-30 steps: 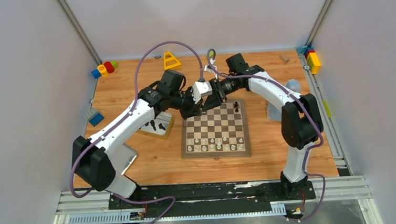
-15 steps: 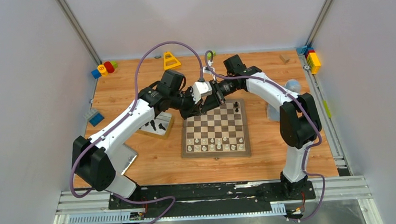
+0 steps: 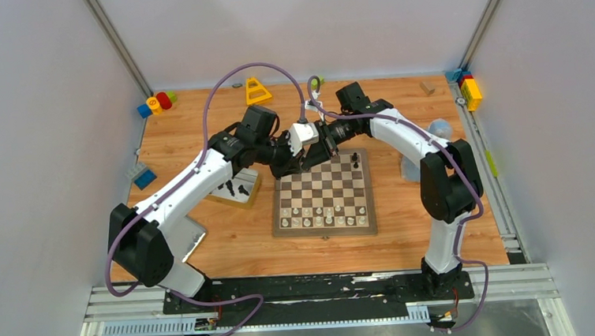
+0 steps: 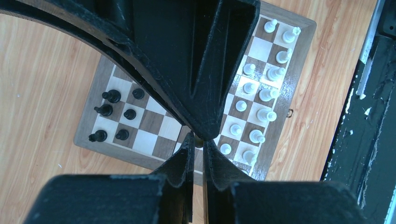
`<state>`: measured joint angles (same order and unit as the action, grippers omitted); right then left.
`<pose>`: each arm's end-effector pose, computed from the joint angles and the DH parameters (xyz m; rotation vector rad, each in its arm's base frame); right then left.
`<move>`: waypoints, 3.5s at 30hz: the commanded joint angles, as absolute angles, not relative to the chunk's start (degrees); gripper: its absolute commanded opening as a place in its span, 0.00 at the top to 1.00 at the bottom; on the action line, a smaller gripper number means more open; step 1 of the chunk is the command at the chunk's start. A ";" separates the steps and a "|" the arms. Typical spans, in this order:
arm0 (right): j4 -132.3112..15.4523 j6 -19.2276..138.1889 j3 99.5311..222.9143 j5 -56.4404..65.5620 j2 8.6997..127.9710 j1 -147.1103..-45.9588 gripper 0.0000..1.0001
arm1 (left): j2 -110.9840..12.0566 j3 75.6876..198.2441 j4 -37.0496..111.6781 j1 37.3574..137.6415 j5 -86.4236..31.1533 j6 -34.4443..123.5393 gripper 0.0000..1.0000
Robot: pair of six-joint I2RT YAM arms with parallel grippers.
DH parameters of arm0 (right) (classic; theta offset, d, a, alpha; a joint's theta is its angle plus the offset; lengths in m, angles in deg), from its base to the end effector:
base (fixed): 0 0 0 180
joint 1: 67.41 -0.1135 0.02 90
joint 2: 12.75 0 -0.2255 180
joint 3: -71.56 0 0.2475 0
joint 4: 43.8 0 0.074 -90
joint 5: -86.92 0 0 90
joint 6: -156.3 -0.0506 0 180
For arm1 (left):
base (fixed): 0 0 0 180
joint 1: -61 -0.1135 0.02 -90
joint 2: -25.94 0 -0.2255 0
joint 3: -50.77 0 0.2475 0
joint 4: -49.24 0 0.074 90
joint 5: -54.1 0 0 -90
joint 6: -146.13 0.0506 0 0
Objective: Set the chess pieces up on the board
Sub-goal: Place the chess piece on the chessboard.
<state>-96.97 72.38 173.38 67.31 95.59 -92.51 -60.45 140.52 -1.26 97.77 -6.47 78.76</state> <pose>0.3264 0.2055 0.2209 -1.0443 2.1032 1.7076 0.2520 -0.2194 0.2665 1.3832 1.9331 -0.7305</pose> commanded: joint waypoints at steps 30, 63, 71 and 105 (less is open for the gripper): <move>-95.45 74.05 171.87 67.77 89.48 -89.81 1.00 | -58.35 140.90 1.48 96.86 -6.85 76.41 0.42; -75.59 47.06 171.92 77.49 84.49 -79.25 1.00 | -71.97 151.02 40.44 85.39 32.54 19.22 0.53; -73.88 45.46 171.31 77.73 84.21 -79.00 1.00 | -73.27 150.15 39.56 86.23 31.63 19.98 0.51; -69.04 42.64 167.54 77.76 84.20 -78.91 1.00 | -75.89 151.53 40.23 88.60 30.96 19.05 0.67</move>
<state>-71.64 43.62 167.83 76.53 84.38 -79.09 -75.88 150.01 37.71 88.18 30.67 19.79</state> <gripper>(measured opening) 0.207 0.353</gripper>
